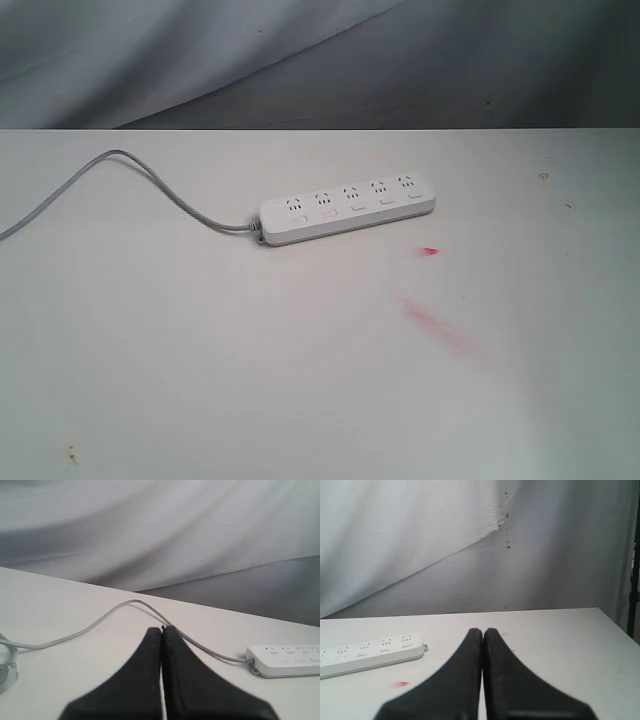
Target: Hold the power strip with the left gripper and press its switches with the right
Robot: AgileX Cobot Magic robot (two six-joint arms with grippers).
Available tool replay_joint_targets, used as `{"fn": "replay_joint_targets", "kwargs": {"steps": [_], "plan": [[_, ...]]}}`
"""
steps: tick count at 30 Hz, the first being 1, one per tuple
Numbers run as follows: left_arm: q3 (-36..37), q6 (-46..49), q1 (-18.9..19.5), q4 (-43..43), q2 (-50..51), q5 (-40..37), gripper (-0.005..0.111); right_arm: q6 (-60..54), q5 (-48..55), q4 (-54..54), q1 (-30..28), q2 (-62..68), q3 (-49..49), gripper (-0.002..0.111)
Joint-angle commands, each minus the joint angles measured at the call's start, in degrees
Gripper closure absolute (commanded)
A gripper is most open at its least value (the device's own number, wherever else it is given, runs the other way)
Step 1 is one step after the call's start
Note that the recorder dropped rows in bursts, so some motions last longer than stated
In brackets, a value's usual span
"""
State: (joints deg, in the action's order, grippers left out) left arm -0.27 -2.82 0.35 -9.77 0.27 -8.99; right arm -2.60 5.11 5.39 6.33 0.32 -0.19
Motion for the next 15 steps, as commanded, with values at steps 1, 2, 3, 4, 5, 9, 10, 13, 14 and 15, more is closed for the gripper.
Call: {"fn": "replay_joint_targets", "kwargs": {"steps": [1,2,3,4,5,9,10,13,14,15], "plan": [[0.3,0.1,-0.4,0.1,-0.3,0.1,0.107,-0.3,-0.1,0.3,0.1,-0.3,0.2,0.108],[0.3,0.1,-0.4,0.1,-0.3,0.1,0.107,-0.3,-0.1,0.3,0.1,-0.3,0.2,0.108],[0.3,0.1,-0.4,0.1,-0.3,0.1,0.107,-0.3,-0.1,0.3,0.1,-0.3,0.2,0.108],[0.3,0.1,-0.4,0.1,-0.3,0.1,0.107,-0.3,-0.1,0.3,0.1,-0.3,0.2,0.108],[0.3,0.1,-0.4,0.1,-0.3,0.1,0.107,-0.2,-0.1,0.3,0.1,-0.3,0.2,0.108],[0.3,0.1,-0.4,0.1,-0.3,0.1,0.107,-0.1,-0.5,0.3,0.1,-0.3,0.2,0.108],[0.3,0.1,-0.4,0.1,-0.3,0.1,0.107,-0.1,-0.9,0.3,0.1,-0.3,0.2,0.108],[0.3,-2.4,-0.4,-4.0,-0.3,2.6,0.107,0.8,-5.1,0.9,0.1,-0.3,0.2,0.108],[0.3,-3.9,-0.4,-7.0,-0.3,3.7,0.107,3.0,-6.6,3.1,0.1,-0.3,0.2,0.108],[0.3,-4.5,-0.4,-9.2,-0.3,4.1,0.107,5.5,-8.6,6.2,0.1,-0.3,0.2,0.108]]}}
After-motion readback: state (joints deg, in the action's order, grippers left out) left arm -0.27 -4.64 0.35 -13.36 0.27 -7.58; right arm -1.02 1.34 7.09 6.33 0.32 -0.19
